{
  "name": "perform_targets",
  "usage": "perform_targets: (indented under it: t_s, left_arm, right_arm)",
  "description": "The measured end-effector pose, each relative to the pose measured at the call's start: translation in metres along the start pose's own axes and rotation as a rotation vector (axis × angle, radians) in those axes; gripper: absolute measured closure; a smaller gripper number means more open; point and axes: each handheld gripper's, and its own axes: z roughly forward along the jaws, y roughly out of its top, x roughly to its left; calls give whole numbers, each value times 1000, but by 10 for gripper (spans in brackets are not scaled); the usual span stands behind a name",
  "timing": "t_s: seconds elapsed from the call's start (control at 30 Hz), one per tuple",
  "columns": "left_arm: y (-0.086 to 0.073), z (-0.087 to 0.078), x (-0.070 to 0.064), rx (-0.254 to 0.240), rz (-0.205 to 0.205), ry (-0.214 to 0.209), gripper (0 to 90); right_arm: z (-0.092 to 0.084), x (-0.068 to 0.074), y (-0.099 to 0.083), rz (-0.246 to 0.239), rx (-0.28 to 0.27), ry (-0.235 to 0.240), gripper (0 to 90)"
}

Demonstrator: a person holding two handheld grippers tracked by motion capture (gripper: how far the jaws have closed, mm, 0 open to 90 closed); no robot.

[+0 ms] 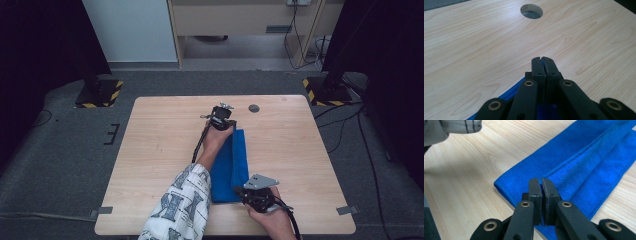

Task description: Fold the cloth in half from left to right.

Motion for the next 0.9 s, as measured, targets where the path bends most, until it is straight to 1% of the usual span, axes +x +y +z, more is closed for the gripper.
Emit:
perform_targets:
  t_s: [0.1, 0.23, 0.43, 0.53, 0.57, 0.63, 0.67, 0.7, 0.77, 0.83, 0.87, 0.9]
  left_arm:
    - [0, 3, -2, 6, 10, -7, 883]
    - [-2, 8, -5, 9, 8, -20, 879]
    - [-4, 13, -7, 22, 10, -17, 876]
    - [-4, 14, -7, 19, -1, -27, 857]
    - [-3, 14, -7, 15, 3, -21, 835]
    - [-3, 13, -7, 7, 9, -13, 756]
    - [-2, 12, -6, 0, 9, -11, 699]
    - [-2, 11, -6, -9, 0, -18, 627]
    - [-1, 9, -5, -20, -1, -32, 537]
    - [0, 5, -5, -32, -4, -33, 434]
    - [1, 2, -4, -42, -6, -36, 398]
    - [1, -1, -4, -49, -8, -40, 378]
  right_arm:
    - [-1, -2, -2, 7, 3, -3, 872]
    - [-4, -3, -4, 19, 13, -2, 867]
    - [-5, -5, -6, 26, 19, -1, 861]
    - [-5, -6, -7, 27, 27, -9, 846]
    - [-4, -7, -8, 28, 34, -16, 825]
    - [-3, -10, -10, 41, 47, -22, 743]
    - [-2, -11, -11, 43, 55, -28, 696]
    - [-1, -12, -11, 42, 59, -35, 645]
    - [0, -14, -12, 53, 62, -49, 542]
    - [1, -16, -12, 60, 66, -59, 411]
    - [2, -16, -12, 60, 67, -71, 342]
    - [2, -17, -13, 59, 74, -82, 304]
